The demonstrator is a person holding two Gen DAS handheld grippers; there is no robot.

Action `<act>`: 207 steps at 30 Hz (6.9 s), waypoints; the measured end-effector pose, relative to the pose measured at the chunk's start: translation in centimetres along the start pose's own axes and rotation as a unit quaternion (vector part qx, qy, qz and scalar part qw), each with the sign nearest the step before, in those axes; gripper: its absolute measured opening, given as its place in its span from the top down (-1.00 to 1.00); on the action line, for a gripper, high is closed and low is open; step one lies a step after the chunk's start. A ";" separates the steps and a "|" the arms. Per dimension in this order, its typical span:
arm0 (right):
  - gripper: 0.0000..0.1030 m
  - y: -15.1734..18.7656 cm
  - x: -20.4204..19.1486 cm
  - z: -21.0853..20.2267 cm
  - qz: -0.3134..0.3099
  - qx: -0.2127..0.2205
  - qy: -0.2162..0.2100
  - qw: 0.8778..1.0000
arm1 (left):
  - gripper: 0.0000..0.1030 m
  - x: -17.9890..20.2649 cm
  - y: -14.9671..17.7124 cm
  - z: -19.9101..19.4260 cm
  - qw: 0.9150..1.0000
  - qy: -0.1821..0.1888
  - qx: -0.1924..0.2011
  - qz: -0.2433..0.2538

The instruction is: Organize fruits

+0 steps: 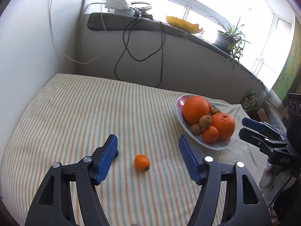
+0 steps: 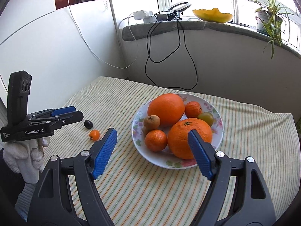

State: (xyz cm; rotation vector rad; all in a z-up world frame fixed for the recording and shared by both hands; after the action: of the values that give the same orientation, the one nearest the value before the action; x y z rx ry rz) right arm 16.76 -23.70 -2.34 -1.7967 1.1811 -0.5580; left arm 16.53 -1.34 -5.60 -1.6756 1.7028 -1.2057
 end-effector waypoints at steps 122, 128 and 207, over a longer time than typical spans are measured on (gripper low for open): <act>0.49 -2.1 0.9 2.1 -0.024 -0.015 -0.014 1.000 | 0.62 9.0 -3.4 5.0 0.992 0.116 -0.001 0.051; 0.50 -2.5 4.1 2.7 -0.009 -0.014 0.006 1.000 | 0.62 10.7 -4.0 6.2 0.990 0.127 -0.002 0.061; -0.80 -0.9 7.2 -5.2 0.044 0.054 0.105 0.992 | -0.54 13.0 -1.9 -0.2 0.994 0.021 0.045 0.098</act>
State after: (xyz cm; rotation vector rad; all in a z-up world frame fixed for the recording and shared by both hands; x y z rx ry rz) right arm 16.55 -32.22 0.38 -1.6151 1.3397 -0.7584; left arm 15.48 -13.48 -0.70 -1.4043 1.7635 -1.2139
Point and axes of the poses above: each gripper's, at about its wrist camera, not at the fingertips, and z roughly the way its jaws point, x to its right, y to its underside, the point moved 1 cm from there along z, roughly the way its jaws point, and after that the axes turned 9 degrees about x, right-handed, at the moved point
